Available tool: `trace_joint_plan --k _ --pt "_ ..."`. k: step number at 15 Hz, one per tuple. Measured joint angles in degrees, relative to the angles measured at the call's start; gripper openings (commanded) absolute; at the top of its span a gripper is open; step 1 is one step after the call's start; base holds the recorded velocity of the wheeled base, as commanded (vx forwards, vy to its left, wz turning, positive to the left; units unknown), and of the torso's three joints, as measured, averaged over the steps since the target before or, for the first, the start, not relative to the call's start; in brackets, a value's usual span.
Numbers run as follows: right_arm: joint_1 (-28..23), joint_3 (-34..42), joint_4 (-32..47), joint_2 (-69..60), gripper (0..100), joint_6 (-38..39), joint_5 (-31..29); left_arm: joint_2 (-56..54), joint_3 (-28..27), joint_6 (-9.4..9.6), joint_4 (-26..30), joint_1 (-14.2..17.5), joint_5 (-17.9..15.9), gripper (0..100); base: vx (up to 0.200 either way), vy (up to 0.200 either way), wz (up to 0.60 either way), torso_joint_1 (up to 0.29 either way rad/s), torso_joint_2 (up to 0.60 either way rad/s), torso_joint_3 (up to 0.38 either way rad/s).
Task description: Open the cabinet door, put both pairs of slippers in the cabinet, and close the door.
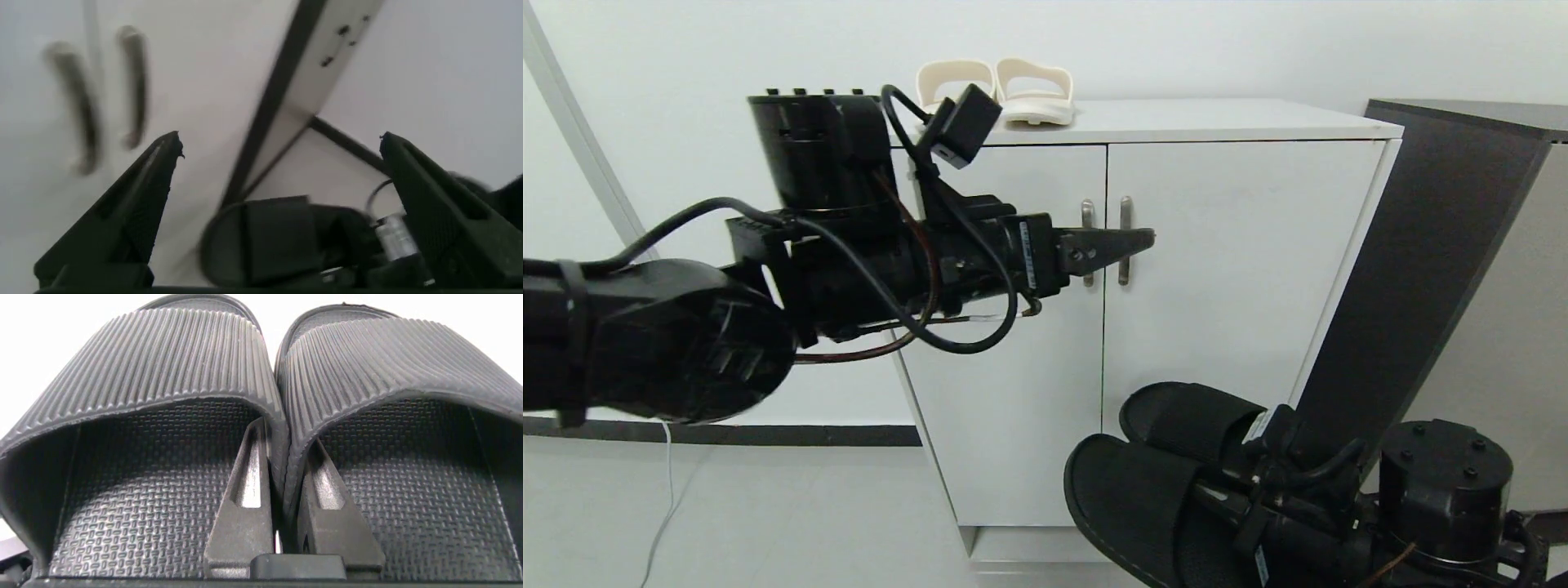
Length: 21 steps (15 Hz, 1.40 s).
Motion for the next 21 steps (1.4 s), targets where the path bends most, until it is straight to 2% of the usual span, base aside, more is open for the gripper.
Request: trace_joint_plan --k 1,2,4,7,9,10,13,17,18,21 --pt "0.0 0.0 0.0 0.1 0 -0.1 0.0 2.0 -2.4 -2.29 0.4 -0.1 -1.7 100 0.0 0.0 0.0 0.0 0.0 0.0" --pt "0.1 0.0 0.0 0.2 0 -0.2 0.0 3.7 -4.5 -3.57 0.6 -0.1 -2.9 100 0.0 0.0 0.0 0.0 0.0 0.0" --pt "0.2 0.0 0.0 0.5 0 -0.2 0.0 7.6 -8.9 -4.86 0.8 0.0 -3.8 100 0.0 0.0 0.0 0.0 0.0 0.0" --pt "0.3 0.0 0.0 0.9 0 -0.2 0.0 12.8 -14.7 -5.13 3.8 1.3 -3.2 100 0.0 0.0 0.0 0.0 0.0 0.0" --pt "0.4 0.0 0.0 1.2 0 -0.2 0.0 15.6 -17.4 -5.17 3.9 2.1 -0.7 100 0.0 0.0 0.0 0.0 0.0 0.0" --pt "0.4 0.0 -0.1 1.3 0 -0.2 0.0 16.5 -18.1 -5.14 3.9 2.2 0.6 100 0.0 0.0 0.0 0.0 0.0 0.0" --pt "0.4 0.0 0.0 1.4 0 -0.2 0.0 18.3 -19.7 -5.11 3.8 2.4 1.0 100 0.0 0.0 0.0 0.0 0.0 0.0" --pt "0.2 0.0 -0.1 1.4 0 -0.2 0.0 20.7 -22.8 -4.91 3.9 2.0 3.4 100 0.0 0.0 0.0 0.0 0.0 0.0" --pt "0.2 0.0 -0.1 1.4 0 -0.2 0.0 21.1 -23.3 -4.89 3.8 2.0 3.6 0 0.0 0.0 0.0 0.0 0.0 0.0" --pt "0.3 0.1 0.0 1.4 0 -0.2 0.0 21.7 -23.1 -4.82 3.8 2.0 4.1 0 0.0 0.0 0.0 0.0 0.0 0.0"
